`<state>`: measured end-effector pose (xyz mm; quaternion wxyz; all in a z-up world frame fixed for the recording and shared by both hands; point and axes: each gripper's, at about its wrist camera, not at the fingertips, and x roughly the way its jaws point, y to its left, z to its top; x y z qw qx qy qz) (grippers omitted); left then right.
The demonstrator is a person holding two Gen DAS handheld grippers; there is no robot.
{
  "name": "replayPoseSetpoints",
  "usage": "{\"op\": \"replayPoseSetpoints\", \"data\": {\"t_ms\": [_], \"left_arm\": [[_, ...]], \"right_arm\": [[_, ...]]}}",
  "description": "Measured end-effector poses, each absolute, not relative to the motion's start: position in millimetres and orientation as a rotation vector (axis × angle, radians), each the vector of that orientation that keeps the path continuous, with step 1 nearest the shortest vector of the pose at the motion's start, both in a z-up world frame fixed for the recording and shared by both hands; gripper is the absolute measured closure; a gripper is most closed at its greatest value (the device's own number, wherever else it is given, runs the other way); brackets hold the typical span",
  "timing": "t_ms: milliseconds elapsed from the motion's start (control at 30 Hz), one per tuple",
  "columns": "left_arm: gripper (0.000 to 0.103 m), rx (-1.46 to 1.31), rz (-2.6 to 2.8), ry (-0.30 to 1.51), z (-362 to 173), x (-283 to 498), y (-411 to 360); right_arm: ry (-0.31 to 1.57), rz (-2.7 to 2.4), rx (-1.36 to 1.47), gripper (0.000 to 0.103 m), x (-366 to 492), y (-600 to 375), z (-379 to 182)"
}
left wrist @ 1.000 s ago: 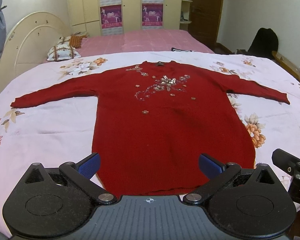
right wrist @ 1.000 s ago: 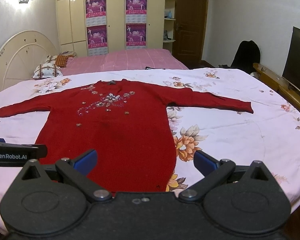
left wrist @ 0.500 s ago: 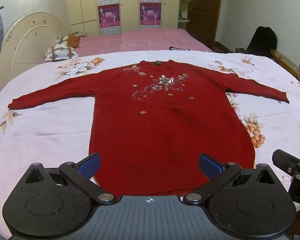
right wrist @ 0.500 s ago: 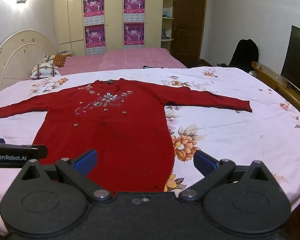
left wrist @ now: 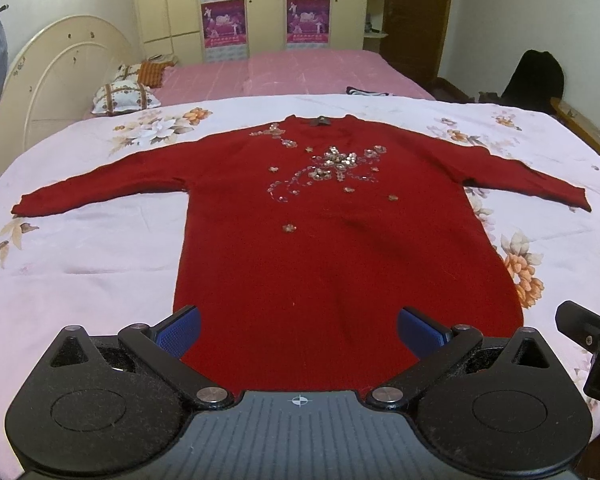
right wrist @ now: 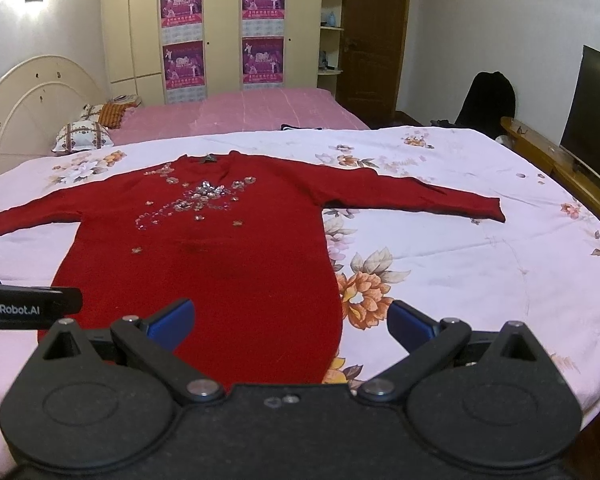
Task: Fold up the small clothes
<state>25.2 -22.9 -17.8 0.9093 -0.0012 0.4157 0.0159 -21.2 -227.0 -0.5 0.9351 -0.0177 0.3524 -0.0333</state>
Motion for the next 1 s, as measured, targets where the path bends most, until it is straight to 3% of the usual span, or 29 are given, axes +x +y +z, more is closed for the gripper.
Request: {"op": "replayPoseSetpoints", "data": {"t_ms": [1000], "left_arm": [[0.0, 0.001, 0.038, 0.882, -30.2, 60.8, -15.6]], "right_arm": [[0.746, -0.062, -0.036, 0.001, 16.5, -219.5, -5.5]]}}
